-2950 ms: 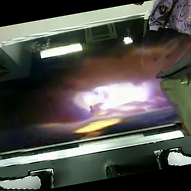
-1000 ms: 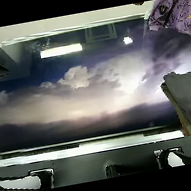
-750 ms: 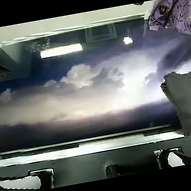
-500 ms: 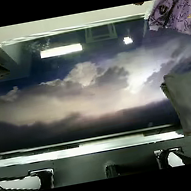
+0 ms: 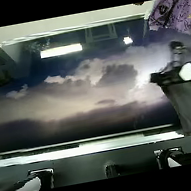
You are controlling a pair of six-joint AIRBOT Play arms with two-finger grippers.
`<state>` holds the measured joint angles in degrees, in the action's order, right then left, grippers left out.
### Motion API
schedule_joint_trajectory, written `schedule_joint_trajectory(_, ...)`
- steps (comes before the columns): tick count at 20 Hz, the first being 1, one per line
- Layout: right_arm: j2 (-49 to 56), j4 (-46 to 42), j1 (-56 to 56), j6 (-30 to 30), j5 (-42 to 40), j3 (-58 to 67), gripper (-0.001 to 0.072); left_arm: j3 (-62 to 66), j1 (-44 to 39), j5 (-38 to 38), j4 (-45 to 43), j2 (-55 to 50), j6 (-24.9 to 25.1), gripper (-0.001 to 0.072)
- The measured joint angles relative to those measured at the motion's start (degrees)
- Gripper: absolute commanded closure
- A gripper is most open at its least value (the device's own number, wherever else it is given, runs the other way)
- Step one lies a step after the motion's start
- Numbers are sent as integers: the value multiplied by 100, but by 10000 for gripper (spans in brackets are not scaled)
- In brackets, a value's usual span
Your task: Fold the clothes and pants, and hang the long-sleeved shirts on hangers.
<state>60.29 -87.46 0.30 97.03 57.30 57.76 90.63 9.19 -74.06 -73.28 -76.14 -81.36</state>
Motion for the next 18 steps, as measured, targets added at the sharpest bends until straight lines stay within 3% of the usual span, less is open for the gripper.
schedule_joint_trajectory(6, 0, 164, 1537, -151, -409, 9, 673, -1119, -245, 487, -98, 800, 468, 689)
schedule_joint_trajectory(18, 0, 247, 1836, -188, -487, 9, 674, -1314, -295, 614, -114, 929, 487, 689)
